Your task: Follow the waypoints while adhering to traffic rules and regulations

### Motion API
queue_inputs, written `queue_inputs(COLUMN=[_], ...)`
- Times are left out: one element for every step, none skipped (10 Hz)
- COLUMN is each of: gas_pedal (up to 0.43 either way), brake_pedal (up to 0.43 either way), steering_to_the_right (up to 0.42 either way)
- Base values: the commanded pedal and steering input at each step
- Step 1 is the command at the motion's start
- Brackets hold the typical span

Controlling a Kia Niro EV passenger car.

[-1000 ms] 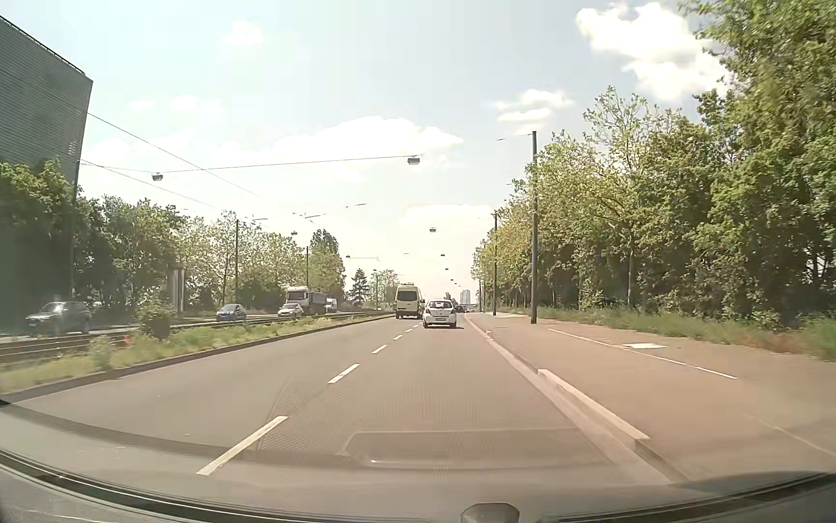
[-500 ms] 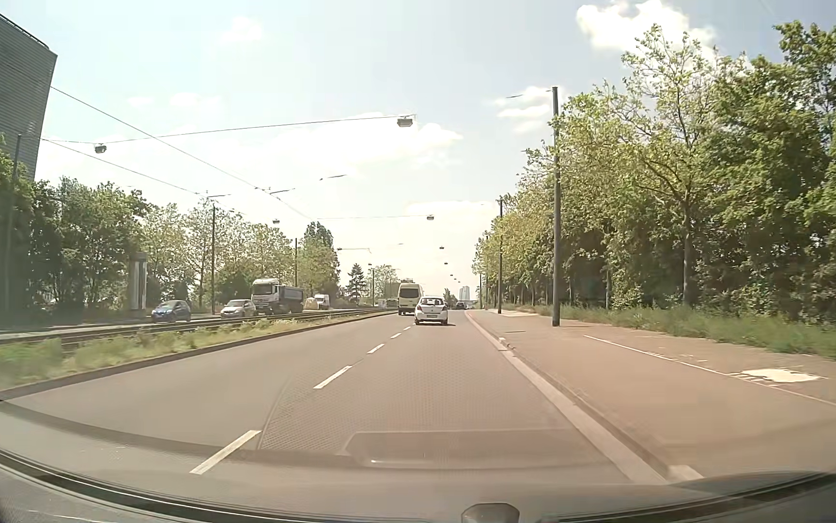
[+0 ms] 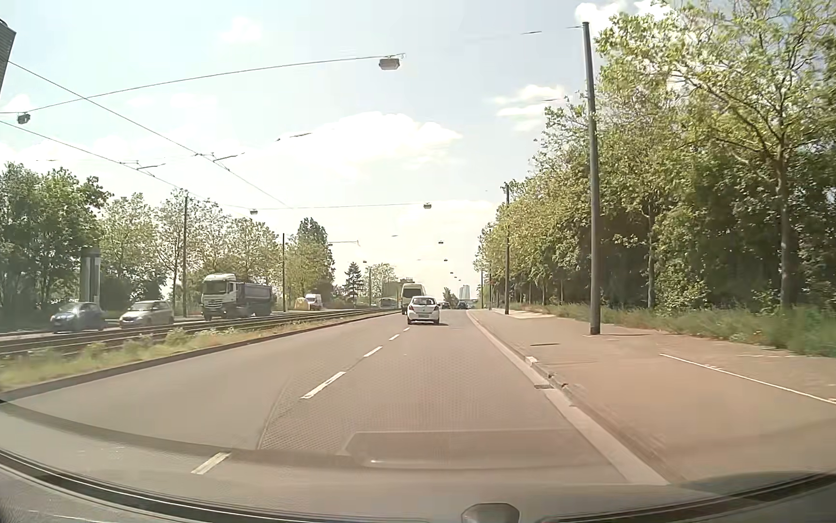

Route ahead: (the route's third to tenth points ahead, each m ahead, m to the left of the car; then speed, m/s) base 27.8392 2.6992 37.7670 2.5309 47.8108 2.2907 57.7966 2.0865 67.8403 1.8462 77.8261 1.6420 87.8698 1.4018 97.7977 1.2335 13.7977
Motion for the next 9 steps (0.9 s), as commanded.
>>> queue_inputs(gas_pedal=[0.130,0.130,0.130,0.130,0.138,0.138,0.138,0.138,0.138], brake_pedal=[0.030,0.030,0.030,0.030,0.024,0.030,0.030,0.030,0.030], steering_to_the_right=[0.001,0.001,0.001,0.001,0.001,0.001,0.001,0.001,0.001])
